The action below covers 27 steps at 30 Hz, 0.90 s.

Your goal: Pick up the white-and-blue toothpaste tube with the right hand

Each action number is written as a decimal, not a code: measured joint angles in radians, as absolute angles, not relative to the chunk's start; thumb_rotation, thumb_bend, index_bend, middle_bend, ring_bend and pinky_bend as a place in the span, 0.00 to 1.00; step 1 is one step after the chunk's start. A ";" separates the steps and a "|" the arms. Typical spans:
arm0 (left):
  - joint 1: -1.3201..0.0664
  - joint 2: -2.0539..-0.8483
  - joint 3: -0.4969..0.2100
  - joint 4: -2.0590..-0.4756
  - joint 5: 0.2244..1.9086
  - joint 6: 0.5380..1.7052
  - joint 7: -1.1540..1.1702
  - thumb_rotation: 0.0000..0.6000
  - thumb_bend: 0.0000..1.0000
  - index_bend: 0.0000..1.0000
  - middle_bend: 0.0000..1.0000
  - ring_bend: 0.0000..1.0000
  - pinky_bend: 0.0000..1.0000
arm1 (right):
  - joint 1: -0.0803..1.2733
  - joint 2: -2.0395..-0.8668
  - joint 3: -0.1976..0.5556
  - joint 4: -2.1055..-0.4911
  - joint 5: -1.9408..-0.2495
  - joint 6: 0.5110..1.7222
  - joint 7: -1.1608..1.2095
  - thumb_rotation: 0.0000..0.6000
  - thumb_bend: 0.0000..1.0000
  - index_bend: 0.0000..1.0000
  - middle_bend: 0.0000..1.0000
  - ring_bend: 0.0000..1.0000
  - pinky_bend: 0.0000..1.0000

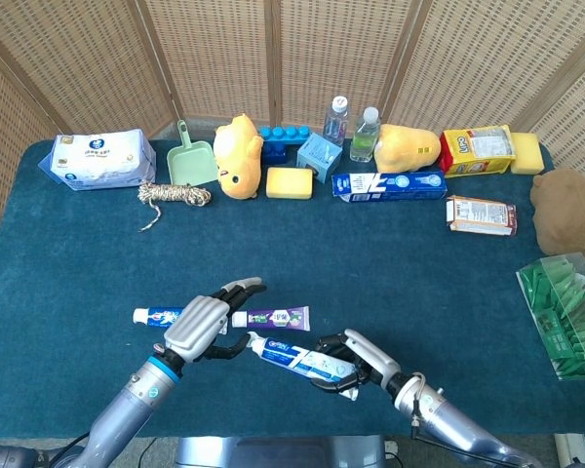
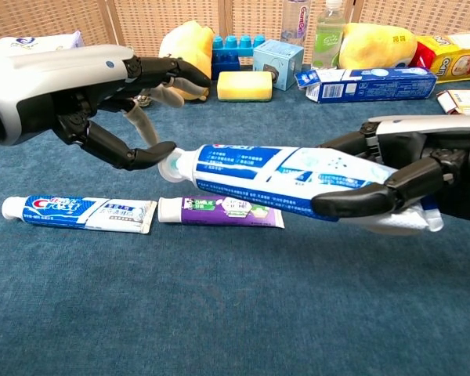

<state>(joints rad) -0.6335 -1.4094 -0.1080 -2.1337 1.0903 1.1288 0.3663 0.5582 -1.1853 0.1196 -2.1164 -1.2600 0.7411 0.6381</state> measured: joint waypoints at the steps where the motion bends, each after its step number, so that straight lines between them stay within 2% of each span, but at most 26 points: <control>1: -0.634 -1.409 -0.107 -2.133 1.091 1.128 0.366 1.00 0.35 0.10 0.10 0.11 0.33 | 0.558 -1.184 0.121 -2.115 -1.264 0.739 0.648 1.00 0.41 0.98 0.87 0.82 0.91; 27: -0.634 -1.399 -0.112 -2.118 1.113 1.128 0.329 1.00 0.35 0.10 0.10 0.11 0.33 | 0.570 -1.133 0.117 -2.104 -1.482 0.690 0.969 1.00 0.41 0.98 0.87 0.82 0.91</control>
<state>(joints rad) -0.6341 -1.3988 -0.1118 -2.1180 1.1134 1.1275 0.3291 0.5696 -1.1326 0.1172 -2.1039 -1.4825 0.6898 0.9691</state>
